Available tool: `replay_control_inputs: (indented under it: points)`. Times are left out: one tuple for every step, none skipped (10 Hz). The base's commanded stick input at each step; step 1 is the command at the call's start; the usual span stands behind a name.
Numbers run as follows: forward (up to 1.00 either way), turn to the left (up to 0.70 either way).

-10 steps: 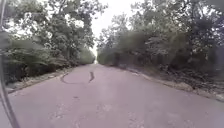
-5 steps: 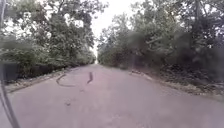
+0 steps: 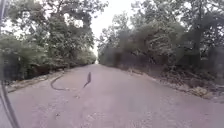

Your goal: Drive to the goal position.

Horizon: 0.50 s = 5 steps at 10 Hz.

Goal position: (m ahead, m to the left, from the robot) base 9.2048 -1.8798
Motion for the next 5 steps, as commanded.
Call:
replay_control_inputs:
  points:
    - [0.70, 0.03]
    - [0.70, 0.18]
    - [0.70, 0.32]
    - [0.70, 0.34]
    - [0.70, 0.35]
